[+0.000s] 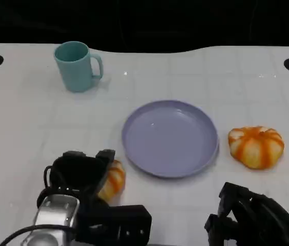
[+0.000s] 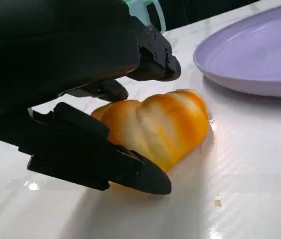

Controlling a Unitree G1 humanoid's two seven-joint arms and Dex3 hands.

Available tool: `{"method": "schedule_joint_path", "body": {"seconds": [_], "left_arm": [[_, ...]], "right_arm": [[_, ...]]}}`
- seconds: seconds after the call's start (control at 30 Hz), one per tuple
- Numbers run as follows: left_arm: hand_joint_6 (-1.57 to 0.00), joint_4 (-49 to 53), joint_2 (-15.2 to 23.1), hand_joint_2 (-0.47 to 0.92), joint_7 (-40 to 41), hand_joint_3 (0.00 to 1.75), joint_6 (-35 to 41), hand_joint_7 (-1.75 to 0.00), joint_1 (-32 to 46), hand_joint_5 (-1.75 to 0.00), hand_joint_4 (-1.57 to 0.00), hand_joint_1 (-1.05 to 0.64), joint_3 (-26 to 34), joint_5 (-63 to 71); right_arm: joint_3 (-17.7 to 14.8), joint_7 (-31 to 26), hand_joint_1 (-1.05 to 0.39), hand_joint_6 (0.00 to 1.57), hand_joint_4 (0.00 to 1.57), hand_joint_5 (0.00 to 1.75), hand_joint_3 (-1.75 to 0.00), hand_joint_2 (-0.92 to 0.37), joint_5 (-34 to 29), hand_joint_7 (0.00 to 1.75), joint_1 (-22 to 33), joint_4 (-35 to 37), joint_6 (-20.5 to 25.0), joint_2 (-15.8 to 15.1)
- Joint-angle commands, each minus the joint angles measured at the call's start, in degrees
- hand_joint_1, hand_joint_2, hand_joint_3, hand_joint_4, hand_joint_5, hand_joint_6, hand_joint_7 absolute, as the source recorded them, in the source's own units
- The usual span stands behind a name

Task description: Grasp the bread from the table and place it into the plate.

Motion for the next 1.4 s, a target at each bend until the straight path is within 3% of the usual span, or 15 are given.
{"method": "schedule_joint_path", "body": {"seconds": [0.03,0.13,0.17,0.23,0.3,0.37,0.43,0.57,0.63,0.7,0.93,1.0,1.13,1.33,1.4], "left_arm": [[-0.50,4.6,1.5,0.88,1.6,0.01,-0.1,-0.04,-1.4,-0.30,-0.72,-0.43,-1.0,-2.7],[-0.78,7.2,2.7,0.92,7.0,0.03,-2.4,-0.05,-1.9,-1.23,-0.71,-0.34,-2.3,-3.2],[-0.85,8.1,2.9,0.92,8.3,0.05,-3.0,-0.06,-2.0,-1.36,-0.71,-0.32,-2.6,-3.5],[-0.99,9.8,3.4,0.92,9.9,0.22,-3.5,-0.10,-2.6,-1.47,-0.75,-0.32,-3.4,-4.0],[-1.08,11.0,3.9,0.92,12.3,0.27,-4.1,-0.12,-2.9,-1.53,-0.78,-0.32,-4.0,-4.3],[-1.19,11.7,4.1,0.92,14.8,0.30,-4.3,-0.18,-2.9,-1.70,-0.74,-0.30,-4.7,-4.1],[-1.22,12.6,4.3,0.92,18.2,0.31,-4.5,-0.21,-2.8,-1.73,-0.75,-0.30,-5.2,-4.0],[-0.88,14.2,4.1,0.92,23.9,0.32,-5.2,-0.88,-3.0,-1.75,-0.78,-0.29,-5.6,-4.7],[-0.82,14.8,4.0,0.92,26.2,0.32,-5.7,-0.97,-3.1,-1.75,-0.79,-0.29,-5.7,-5.1],[-0.73,15.5,3.8,0.92,29.1,0.29,-6.4,-1.23,-3.1,-1.75,-0.81,-0.28,-5.5,-5.8],[-0.64,18.2,3.2,0.92,38.1,0.34,-8.5,-1.47,-3.7,-1.75,-0.79,-0.26,-4.8,-8.5],[-0.60,19.2,3.2,0.92,41.2,0.33,-10.1,-1.61,-4.0,-1.75,-0.79,-0.24,-4.6,-9.5],[-0.60,19.7,3.7,0.90,45.4,0.39,-12.4,-1.66,-4.4,-1.75,-0.83,-0.24,-4.2,-10.6],[-0.59,16.0,5.0,0.74,46.3,0.53,-12.1,-1.74,-4.1,-1.75,-0.85,-0.22,-2.9,-11.2],[-0.60,14.4,5.4,0.64,45.9,0.68,-12.2,-1.75,-3.9,-1.75,-0.86,-0.22,-2.2,-11.6]], "right_arm": [[-0.4,0.0,-0.74,0.80,0.90,1.59,-0.22,-0.92,0.1,1.35,0.2,-0.4,-0.3,-0.7],[-0.3,0.0,-0.74,0.80,0.90,1.60,-0.22,-0.92,0.0,1.35,0.2,-0.5,-0.4,-0.7],[-0.4,-0.2,-0.74,0.81,0.90,1.60,-0.22,-0.92,0.1,1.35,0.2,-0.6,-0.1,-0.7],[-0.3,-0.2,-0.74,0.81,0.90,1.60,-0.21,-0.92,0.1,1.35,0.2,-0.7,-0.1,-0.7],[-0.4,-0.1,-0.74,0.81,0.90,1.60,-0.22,-0.92,0.1,1.35,0.2,-0.6,-0.2,-0.8],[-0.4,-0.2,-0.74,0.81,0.90,1.60,-0.22,-0.92,0.1,1.34,0.2,-0.7,0.0,-0.8],[-0.5,-0.1,-0.74,0.81,0.89,1.60,-0.22,-0.92,0.2,1.35,0.2,-0.7,0.1,-0.9],[-0.6,-0.1,-0.73,0.80,0.89,1.60,-0.22,-0.92,0.3,1.35,0.2,-0.6,0.1,-0.9],[-0.6,0.0,-0.73,0.80,0.89,1.60,-0.22,-0.92,0.2,1.35,0.2,-0.5,-0.1,-0.9],[-0.6,0.0,-0.73,0.80,0.89,1.59,-0.22,-0.92,0.1,1.35,0.2,-0.5,0.0,-1.0],[-0.7,0.3,-0.73,0.80,0.89,1.59,-0.24,-0.92,0.1,1.36,0.0,-0.1,-0.4,-1.2],[-0.7,0.4,-0.73,0.79,0.89,1.59,-0.23,-0.92,0.1,1.36,0.0,0.0,-0.5,-1.2],[-0.8,0.2,-0.73,0.79,0.89,1.59,-0.23,-0.92,0.2,1.36,0.0,0.0,-0.2,-1.2],[-0.8,0.1,-0.72,0.79,0.89,1.59,-0.22,-0.92,0.2,1.36,0.1,-0.1,-0.2,-1.1],[-0.7,0.0,-0.72,0.80,0.89,1.60,-0.23,-0.92,0.1,1.36,0.1,-0.2,-0.1,-1.2]]}}
